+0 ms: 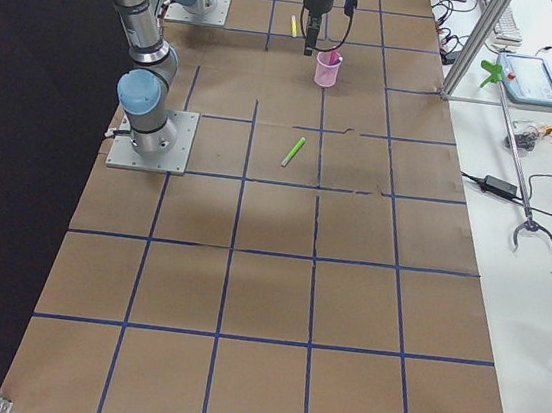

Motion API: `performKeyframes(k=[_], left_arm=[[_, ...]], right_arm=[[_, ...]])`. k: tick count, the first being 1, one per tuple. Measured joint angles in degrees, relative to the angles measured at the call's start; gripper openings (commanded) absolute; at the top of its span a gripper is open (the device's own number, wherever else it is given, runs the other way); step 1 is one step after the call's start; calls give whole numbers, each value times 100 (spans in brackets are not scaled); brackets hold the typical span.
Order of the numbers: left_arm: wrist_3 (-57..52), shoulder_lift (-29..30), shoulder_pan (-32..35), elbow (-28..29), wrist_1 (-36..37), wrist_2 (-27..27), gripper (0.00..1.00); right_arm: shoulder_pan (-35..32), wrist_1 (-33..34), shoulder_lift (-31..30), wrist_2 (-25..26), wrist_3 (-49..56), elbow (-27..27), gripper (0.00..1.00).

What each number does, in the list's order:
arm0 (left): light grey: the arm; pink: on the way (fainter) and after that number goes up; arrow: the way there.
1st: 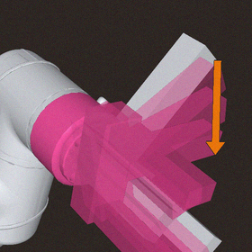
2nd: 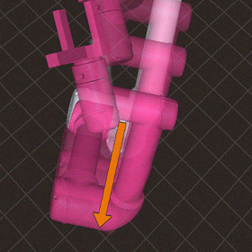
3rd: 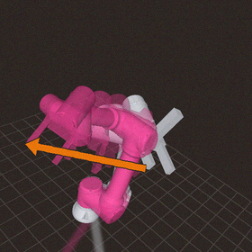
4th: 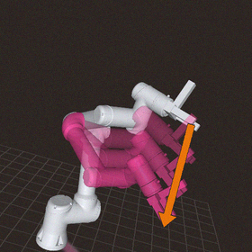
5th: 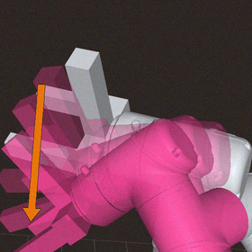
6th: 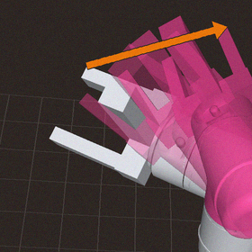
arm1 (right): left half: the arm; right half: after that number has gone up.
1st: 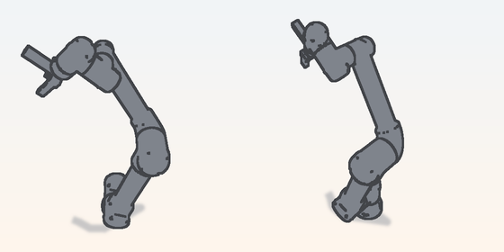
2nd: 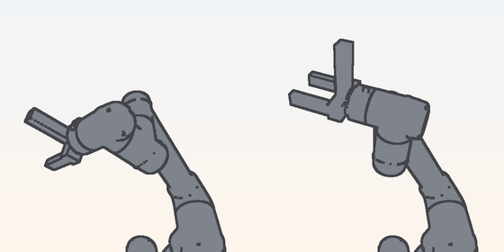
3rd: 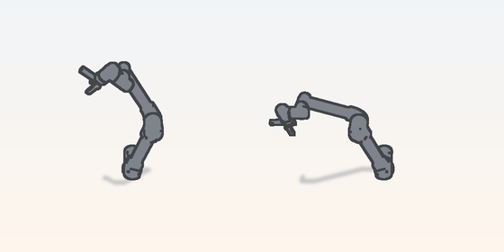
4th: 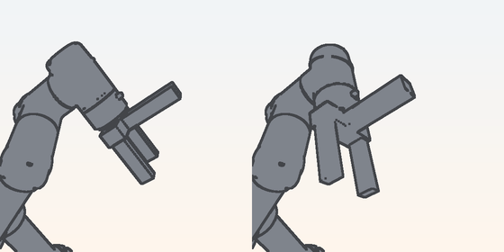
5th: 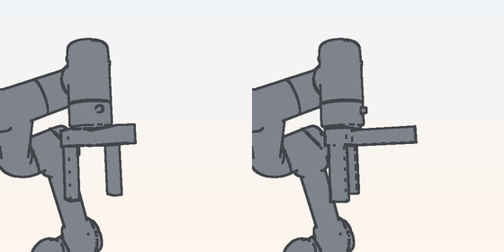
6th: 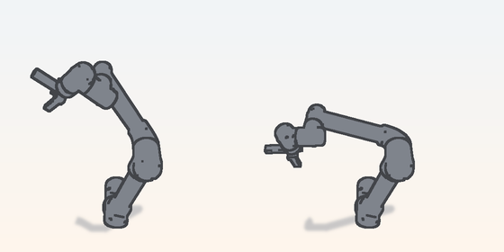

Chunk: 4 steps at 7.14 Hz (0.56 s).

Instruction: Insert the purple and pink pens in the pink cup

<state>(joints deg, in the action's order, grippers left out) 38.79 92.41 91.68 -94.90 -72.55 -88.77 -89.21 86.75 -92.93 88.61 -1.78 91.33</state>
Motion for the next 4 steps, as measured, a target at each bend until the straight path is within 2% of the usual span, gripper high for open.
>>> performKeyframes(k=[2, 4], left_arm=[[-1253, 260, 11, 477, -616, -4, 97], [-2203, 300, 22, 683, -1144, -38, 98]], right_arm=[[0, -5, -30, 16, 44, 6, 100], [0, -11, -41, 8, 53, 13, 100]])
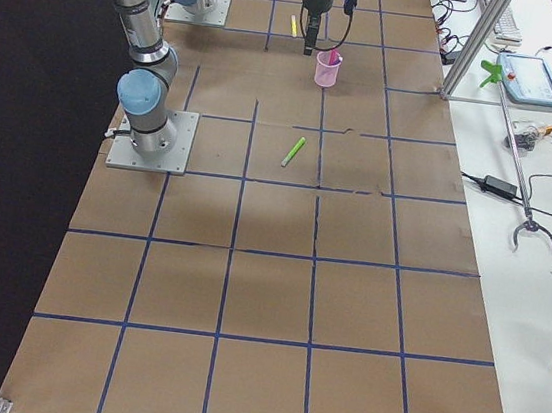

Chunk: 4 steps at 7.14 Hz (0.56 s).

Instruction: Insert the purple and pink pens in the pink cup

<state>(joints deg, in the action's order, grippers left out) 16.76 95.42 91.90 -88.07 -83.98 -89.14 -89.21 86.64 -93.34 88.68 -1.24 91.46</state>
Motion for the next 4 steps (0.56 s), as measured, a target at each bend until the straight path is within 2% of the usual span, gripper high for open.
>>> performKeyframes(k=[4], left_arm=[[-1135, -430, -1, -40, -477, -156, 98]], right_arm=[[11, 29, 42, 4, -6, -54, 100]])
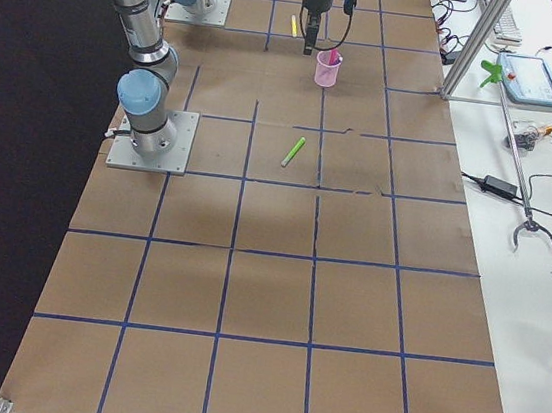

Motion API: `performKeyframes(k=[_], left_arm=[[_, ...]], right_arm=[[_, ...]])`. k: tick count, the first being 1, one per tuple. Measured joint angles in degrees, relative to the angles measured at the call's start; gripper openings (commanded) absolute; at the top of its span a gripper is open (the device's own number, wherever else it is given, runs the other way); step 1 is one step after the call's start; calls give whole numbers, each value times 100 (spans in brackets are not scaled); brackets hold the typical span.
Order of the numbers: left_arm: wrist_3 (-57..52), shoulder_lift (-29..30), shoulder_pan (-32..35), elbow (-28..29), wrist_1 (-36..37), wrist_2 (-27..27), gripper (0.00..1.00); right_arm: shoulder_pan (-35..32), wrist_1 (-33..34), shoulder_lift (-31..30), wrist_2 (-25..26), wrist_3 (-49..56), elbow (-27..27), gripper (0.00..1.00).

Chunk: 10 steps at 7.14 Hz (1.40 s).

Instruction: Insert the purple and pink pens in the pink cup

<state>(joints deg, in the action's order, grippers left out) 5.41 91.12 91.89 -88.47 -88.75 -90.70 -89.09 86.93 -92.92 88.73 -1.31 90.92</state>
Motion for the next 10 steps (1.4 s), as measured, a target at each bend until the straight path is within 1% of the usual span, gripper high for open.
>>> performKeyframes(k=[3, 5, 10], left_arm=[[-273, -270, -157, -160, -53, 41, 98], [-315, -300, -258, -169, -55, 66, 98], [-321, -303, -277, -171, -53, 81, 98]], right_arm=[[28, 95, 36, 28, -1, -101, 100], [32, 82, 148, 35, -4, -273, 100], [32, -8, 192, 40, -22, -281, 100]])
